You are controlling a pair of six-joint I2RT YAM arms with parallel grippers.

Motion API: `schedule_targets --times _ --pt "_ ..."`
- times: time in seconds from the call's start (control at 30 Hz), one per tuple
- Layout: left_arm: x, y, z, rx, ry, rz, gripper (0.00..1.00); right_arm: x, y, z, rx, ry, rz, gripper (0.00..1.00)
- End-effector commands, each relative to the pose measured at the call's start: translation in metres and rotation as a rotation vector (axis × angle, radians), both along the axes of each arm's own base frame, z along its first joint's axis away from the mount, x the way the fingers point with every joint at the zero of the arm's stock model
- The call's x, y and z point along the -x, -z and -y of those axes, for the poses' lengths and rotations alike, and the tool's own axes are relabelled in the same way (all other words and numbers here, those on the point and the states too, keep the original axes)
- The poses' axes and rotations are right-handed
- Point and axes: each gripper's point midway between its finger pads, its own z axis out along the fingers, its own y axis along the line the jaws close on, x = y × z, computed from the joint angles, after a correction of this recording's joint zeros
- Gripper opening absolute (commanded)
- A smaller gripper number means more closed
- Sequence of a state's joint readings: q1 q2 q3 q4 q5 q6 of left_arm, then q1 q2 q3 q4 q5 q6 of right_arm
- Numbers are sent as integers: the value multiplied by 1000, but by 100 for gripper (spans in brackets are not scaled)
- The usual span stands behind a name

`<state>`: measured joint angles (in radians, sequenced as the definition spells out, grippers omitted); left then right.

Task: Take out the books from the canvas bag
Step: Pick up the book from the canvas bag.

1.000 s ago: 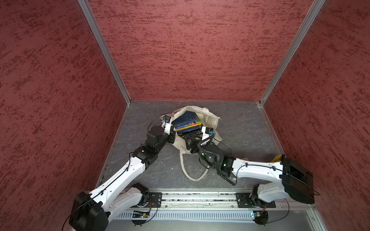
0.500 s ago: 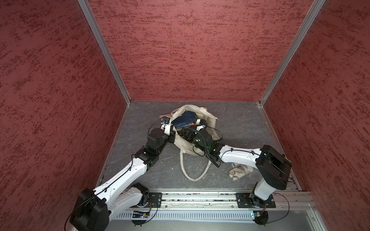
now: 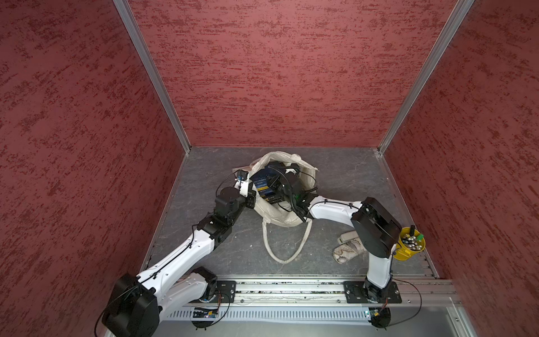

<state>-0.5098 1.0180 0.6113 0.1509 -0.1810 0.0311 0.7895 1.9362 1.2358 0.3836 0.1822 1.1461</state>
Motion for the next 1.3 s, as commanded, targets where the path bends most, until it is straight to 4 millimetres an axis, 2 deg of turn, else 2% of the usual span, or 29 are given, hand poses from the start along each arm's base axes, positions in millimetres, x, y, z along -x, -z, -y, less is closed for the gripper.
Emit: schedule_targets --times 0.0,0.1,0.2,0.33,0.43,0.6,0.73,0.8,1.0,1.17,1.2,1.23,1.27 --pt "-4 -29 0 38 -14 93 0 -12 3 -2 8 19 -18 34" --pt "-4 -29 0 35 -14 94 0 -21 7 -9 16 20 -29 32" --pt "-6 -28 -1 28 -21 95 0 -30 6 -11 30 35 -17 22" --pt "-10 -28 -9 20 -56 102 0 -33 -8 -11 51 32 25 10" --pt "-13 -29 -13 28 -72 101 0 -28 -23 -8 55 14 60 0" --pt "-16 -29 -19 38 -96 98 0 -7 -55 10 49 -3 132 0" --pt "-17 -26 -19 41 -97 86 0 11 -72 20 40 -39 166 0" --pt "-18 -27 -20 40 -100 88 0 22 -78 28 29 -47 180 0" --pt "-19 -26 -23 42 -112 86 0 49 -76 47 13 -79 181 0" --pt "-21 -24 -24 47 -117 75 0 72 -106 61 -5 -109 258 0" --pt "-21 -24 -24 48 -118 74 0 74 -105 62 4 -112 258 0" --pt "-21 -25 -24 50 -118 77 0 81 -118 68 -11 -116 283 0" --pt "-20 -24 -24 48 -119 76 0 86 -122 71 -12 -121 294 0"
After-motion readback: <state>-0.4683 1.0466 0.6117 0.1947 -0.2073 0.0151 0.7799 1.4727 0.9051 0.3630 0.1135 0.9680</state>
